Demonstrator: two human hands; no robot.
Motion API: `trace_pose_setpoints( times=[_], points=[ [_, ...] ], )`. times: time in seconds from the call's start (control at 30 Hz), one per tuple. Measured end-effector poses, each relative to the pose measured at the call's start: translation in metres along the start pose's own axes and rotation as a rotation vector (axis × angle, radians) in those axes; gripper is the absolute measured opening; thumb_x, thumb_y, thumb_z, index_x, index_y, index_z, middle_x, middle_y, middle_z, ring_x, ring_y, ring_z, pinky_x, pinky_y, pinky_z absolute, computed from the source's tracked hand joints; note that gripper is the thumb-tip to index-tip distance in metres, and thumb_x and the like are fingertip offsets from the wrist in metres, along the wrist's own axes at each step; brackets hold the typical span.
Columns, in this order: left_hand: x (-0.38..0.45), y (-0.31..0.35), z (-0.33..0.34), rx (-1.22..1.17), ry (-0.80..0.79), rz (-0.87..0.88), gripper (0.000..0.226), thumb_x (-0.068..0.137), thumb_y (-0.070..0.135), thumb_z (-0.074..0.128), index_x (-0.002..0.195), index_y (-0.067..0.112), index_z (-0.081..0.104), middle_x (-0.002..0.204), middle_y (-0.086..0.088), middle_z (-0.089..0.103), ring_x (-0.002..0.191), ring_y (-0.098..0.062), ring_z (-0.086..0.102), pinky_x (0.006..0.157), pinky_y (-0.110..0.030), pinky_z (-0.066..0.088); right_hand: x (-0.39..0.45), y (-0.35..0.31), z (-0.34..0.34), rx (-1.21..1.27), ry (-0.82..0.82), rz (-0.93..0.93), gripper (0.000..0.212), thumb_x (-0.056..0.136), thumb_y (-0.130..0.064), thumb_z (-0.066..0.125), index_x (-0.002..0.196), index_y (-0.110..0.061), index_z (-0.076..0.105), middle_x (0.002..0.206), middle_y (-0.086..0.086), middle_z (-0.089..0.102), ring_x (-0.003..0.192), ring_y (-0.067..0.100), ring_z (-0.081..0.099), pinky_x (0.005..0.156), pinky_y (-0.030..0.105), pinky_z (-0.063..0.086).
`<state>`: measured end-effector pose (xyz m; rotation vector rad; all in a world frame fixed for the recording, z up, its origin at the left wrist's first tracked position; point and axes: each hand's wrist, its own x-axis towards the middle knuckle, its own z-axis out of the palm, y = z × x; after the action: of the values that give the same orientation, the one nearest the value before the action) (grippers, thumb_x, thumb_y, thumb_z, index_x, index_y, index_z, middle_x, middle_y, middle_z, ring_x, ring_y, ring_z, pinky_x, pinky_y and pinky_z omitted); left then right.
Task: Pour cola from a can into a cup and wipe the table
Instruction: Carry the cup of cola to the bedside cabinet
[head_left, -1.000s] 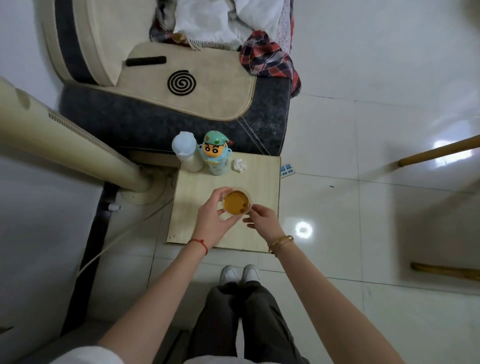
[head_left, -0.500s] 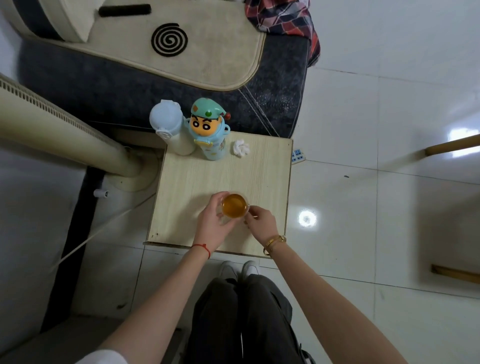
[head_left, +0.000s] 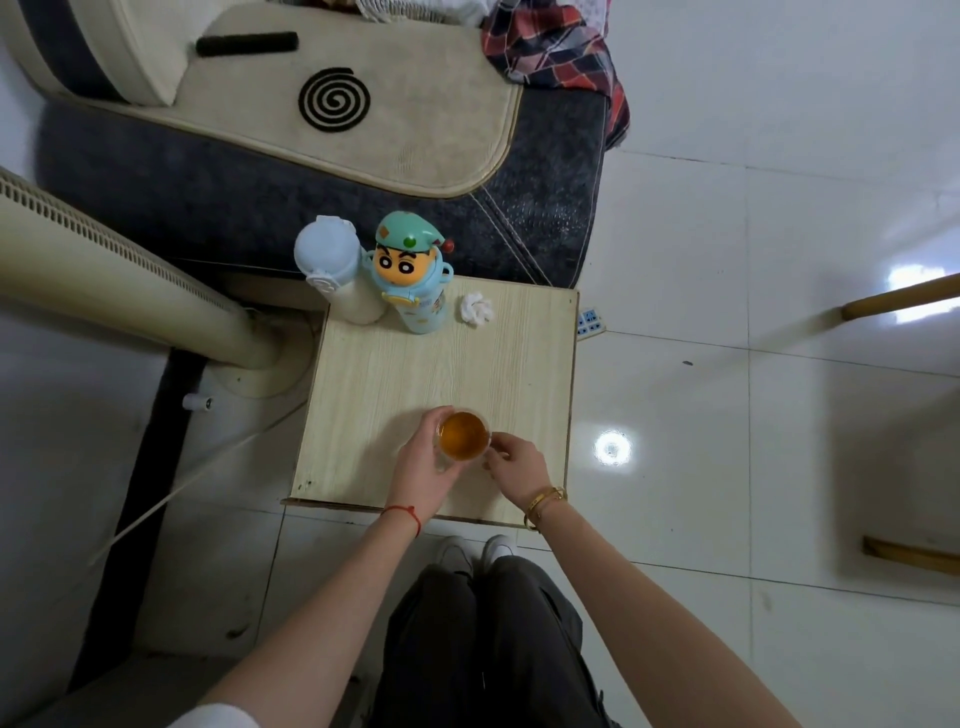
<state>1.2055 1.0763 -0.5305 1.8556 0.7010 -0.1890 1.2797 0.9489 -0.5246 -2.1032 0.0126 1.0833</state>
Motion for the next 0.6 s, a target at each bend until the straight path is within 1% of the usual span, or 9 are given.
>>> trace_pose_setpoints(
  times=[0.1,0.17,0.27,0.33,0.43,0.5,0.6],
  points=[
    [-0.002,-0.003,-0.004,0.046,-0.021,-0.019,0.067,0.079,0.018,0.079,0.132,0.037,0.043,0.126,0.019,0.051,0.127,-0.014,0.050,0.107,-0.043,0.045,-0.007,0.000,-0.002,0.000,-0.015,0.004,0.036,0.097,-0.013,0.046,0.131,-0.012,0.059,0.122,0.008,0.067,0.112,0.024,0.062,0.100,0.033,0.048],
    [-0.004,-0.002,-0.009,0.074,-0.044,-0.042,0.072,0.079,0.015,0.078,0.136,0.036,0.039,0.132,0.016,0.048,0.130,-0.020,0.048,0.107,-0.042,0.044,-0.012,0.001,-0.006,-0.007,-0.001,0.012,0.038,0.098,-0.014,0.046,0.134,-0.013,0.055,0.128,0.005,0.064,0.118,0.022,0.059,0.102,0.029,0.044],
    [-0.015,0.002,-0.020,0.184,-0.049,-0.073,0.087,0.080,0.012,0.077,0.149,0.031,0.027,0.150,0.004,0.041,0.137,-0.023,0.042,0.111,-0.043,0.040,-0.026,0.000,-0.012,-0.041,0.029,0.018,0.040,0.098,-0.017,0.048,0.137,-0.013,0.052,0.134,0.004,0.060,0.122,0.020,0.057,0.103,0.028,0.042],
    [-0.028,0.009,-0.030,0.270,-0.022,-0.072,0.090,0.082,0.014,0.075,0.152,0.029,0.021,0.156,0.001,0.035,0.140,-0.021,0.038,0.113,-0.041,0.037,-0.040,-0.004,-0.018,-0.101,0.047,-0.002,0.041,0.098,-0.019,0.048,0.139,-0.013,0.050,0.138,0.005,0.057,0.125,0.022,0.055,0.106,0.031,0.042],
    [-0.056,0.027,-0.052,0.332,-0.012,-0.011,0.076,0.089,0.018,0.068,0.152,0.024,0.026,0.156,0.002,0.033,0.142,-0.017,0.034,0.114,-0.033,0.032,-0.068,-0.017,-0.030,-0.227,0.073,-0.055,0.044,0.098,-0.022,0.047,0.141,-0.010,0.046,0.142,0.008,0.052,0.132,0.026,0.046,0.112,0.036,0.036],
    [-0.077,0.043,-0.067,0.363,-0.019,0.037,0.067,0.092,0.019,0.063,0.150,0.021,0.031,0.156,0.001,0.034,0.144,-0.016,0.031,0.117,-0.031,0.027,-0.090,-0.030,-0.039,-0.311,0.080,-0.094,0.046,0.099,-0.024,0.045,0.143,-0.010,0.043,0.145,0.009,0.049,0.135,0.028,0.041,0.114,0.036,0.031],
    [-0.105,0.069,-0.090,0.446,-0.030,0.105,0.059,0.095,0.021,0.059,0.149,0.018,0.036,0.156,-0.002,0.034,0.146,-0.019,0.024,0.120,-0.035,0.023,-0.129,-0.051,-0.056,-0.423,0.103,-0.138,0.048,0.100,-0.027,0.043,0.145,-0.011,0.039,0.148,0.008,0.045,0.138,0.030,0.034,0.115,0.039,0.029]
  ],
)
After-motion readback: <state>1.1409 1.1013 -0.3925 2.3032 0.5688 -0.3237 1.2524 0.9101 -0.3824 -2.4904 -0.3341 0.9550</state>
